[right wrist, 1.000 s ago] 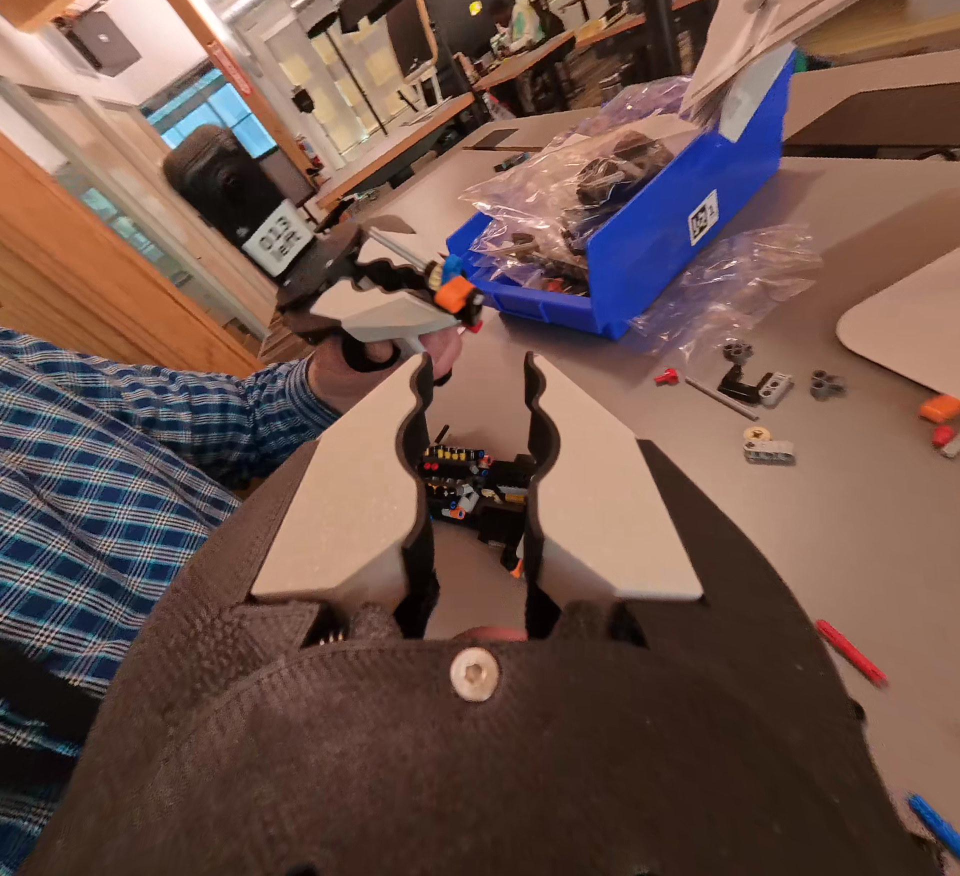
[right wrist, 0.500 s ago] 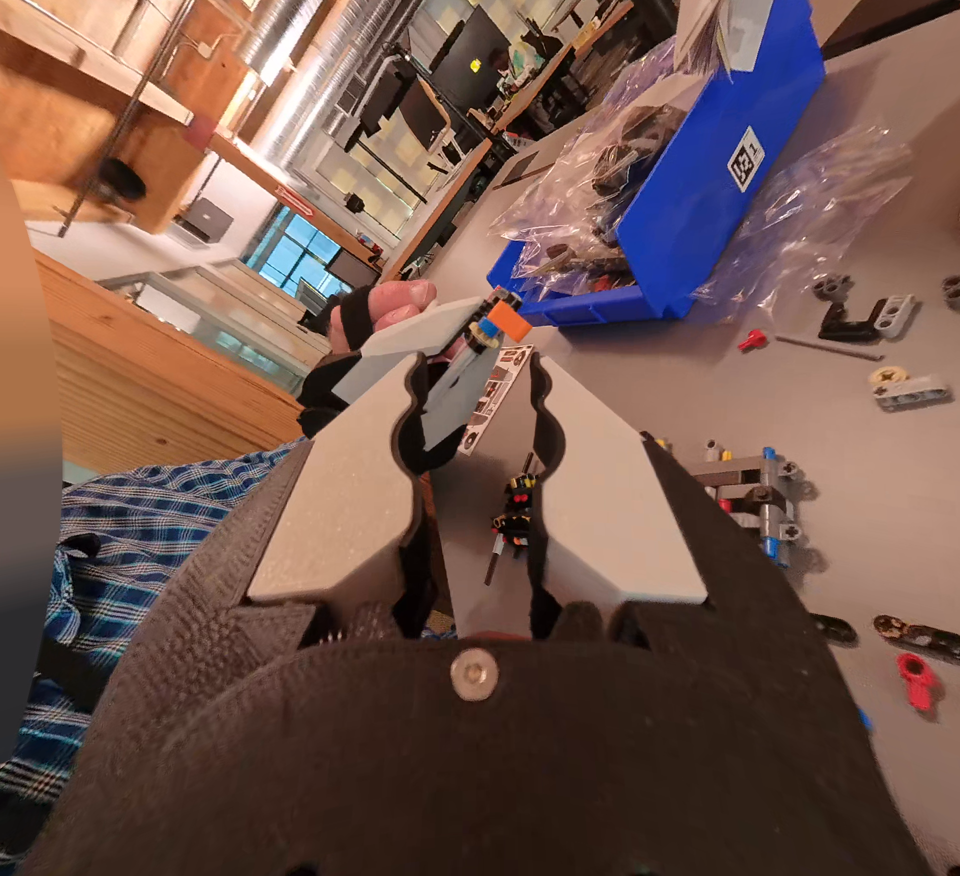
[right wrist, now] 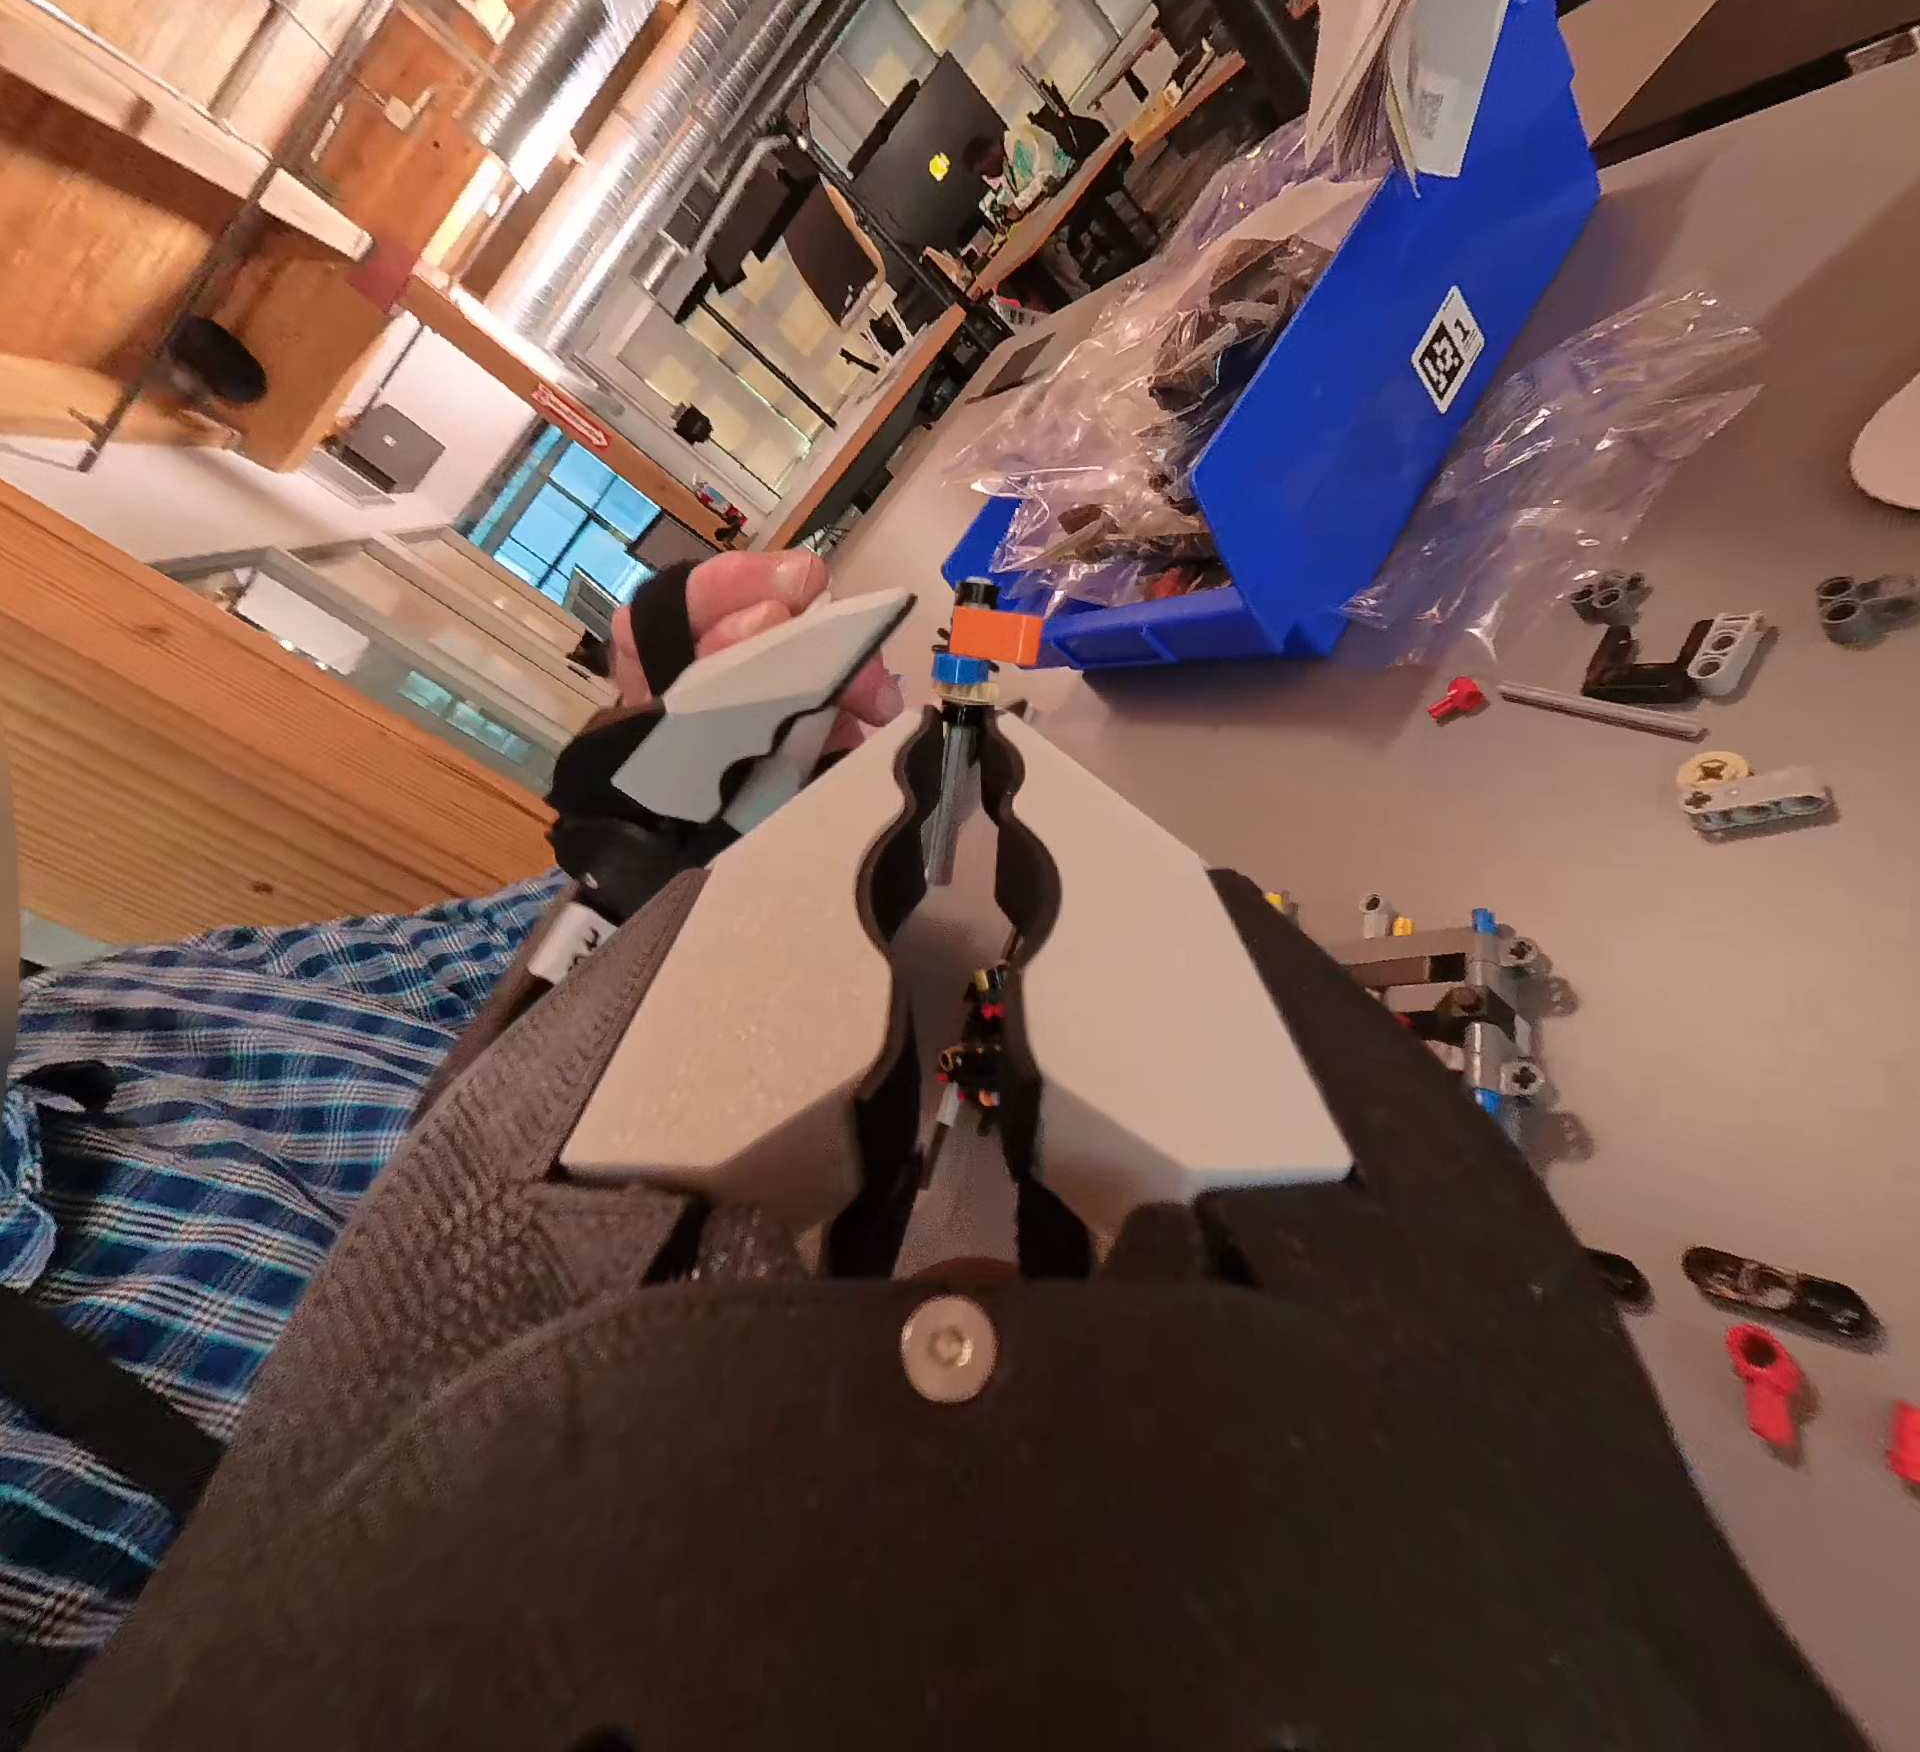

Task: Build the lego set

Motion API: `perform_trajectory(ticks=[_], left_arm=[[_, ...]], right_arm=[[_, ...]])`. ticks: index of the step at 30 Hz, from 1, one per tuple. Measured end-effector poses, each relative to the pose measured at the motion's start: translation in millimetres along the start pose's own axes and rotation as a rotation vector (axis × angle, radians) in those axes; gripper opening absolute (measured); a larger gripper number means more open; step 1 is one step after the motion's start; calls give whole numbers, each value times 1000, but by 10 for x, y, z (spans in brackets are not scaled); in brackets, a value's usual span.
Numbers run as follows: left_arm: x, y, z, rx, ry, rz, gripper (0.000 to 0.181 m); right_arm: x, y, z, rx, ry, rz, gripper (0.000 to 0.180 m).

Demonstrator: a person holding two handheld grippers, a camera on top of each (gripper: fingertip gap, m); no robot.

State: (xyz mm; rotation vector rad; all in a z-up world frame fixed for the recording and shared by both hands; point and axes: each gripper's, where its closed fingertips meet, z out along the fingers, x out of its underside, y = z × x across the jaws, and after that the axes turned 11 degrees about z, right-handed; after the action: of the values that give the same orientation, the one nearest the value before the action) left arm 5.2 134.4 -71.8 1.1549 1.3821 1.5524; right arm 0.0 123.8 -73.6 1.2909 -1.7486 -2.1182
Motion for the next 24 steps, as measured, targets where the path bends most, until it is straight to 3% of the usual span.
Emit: perform_trajectory(ticks=[2,7,14,24], left_arm=[[1,-9,-31,57,-21,-102,38],[41,-21,-93,213,-93,-422,45],[-26,-75,-129,411,-207,-676,40],[-259,-87,-165,584,-381,-897,23]], right_arm=[[2,-13,-21,11,21,-18,4],[62,1,-31,45,101,-111,4],[156,-26,-84,197,245,-437,4],[258,34,-76,285,381,-694,3]])
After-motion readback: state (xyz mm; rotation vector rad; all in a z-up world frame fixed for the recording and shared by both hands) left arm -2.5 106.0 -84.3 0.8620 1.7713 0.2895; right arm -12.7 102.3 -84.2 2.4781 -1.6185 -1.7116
